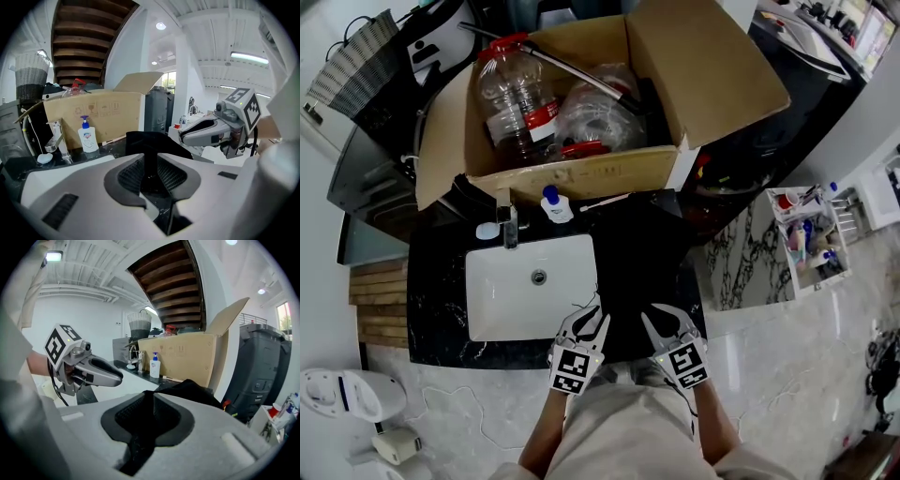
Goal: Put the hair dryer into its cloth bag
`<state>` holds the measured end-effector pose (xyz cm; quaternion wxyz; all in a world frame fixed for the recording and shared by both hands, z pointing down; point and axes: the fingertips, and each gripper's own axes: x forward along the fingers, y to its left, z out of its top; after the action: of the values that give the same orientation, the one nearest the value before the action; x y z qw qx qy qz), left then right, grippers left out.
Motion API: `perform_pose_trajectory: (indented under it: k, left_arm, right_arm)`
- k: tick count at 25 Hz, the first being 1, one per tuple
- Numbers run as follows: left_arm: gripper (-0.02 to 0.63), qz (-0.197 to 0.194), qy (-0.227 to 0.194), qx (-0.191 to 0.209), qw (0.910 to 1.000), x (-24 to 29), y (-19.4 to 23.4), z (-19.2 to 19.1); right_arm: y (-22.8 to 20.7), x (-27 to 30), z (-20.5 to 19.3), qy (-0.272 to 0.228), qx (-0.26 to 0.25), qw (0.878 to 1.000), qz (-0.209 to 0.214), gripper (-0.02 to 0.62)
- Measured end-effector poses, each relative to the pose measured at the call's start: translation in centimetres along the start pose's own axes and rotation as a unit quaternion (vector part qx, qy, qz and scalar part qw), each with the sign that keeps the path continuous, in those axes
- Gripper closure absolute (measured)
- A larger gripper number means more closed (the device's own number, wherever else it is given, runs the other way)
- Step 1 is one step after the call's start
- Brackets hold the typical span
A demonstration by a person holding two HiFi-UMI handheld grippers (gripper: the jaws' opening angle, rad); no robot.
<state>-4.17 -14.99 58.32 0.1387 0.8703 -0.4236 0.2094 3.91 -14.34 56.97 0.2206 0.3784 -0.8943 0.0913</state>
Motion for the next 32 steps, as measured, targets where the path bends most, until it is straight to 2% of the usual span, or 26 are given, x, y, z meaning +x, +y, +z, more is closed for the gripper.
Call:
perform_pose_trajectory:
  k: [5, 9, 13, 16, 21, 32]
  left_arm:
    - [0.537, -0.008, -0.042, -0.003, 0.9991, -1.0, 0.0, 2.9]
    - [0.537, -0.013, -0.078, 0.002, 0.9968, -1.7, -0.3, 5.2]
    - [0.537, -0.013, -0.115, 0.005, 0.9932, -2.5, -0.6, 7.3]
    - [0.537, -0.011, -0.134, 0.007, 0.9909, -2.8, -0.7, 8.4]
    - [0.537, -0.010, -0.143, 0.010, 0.9897, -2.8, -0.7, 9.0]
    - [0.537, -0.009, -0.145, 0.014, 0.9893, -2.8, -0.4, 9.2]
  right_arm:
    - [-0.7, -1.4, 3.3, -0.054, -0.005, 0.998, -0.019, 0.557]
    - [-1.0, -2.3, 5.1, -0.091, -0.031, 0.995, -0.031, 0.558]
    - [-0.9, -3.2, 6.1, -0.110, 0.008, 0.993, -0.040, 0.557]
    - [-0.9, -3.8, 6.9, -0.132, 0.010, 0.990, -0.043, 0.557]
    - [-1.3, -4.4, 8.7, -0.172, -0.030, 0.984, -0.046, 0.558]
    - [-1.9, -4.4, 8.8, -0.162, -0.033, 0.985, -0.054, 0.558]
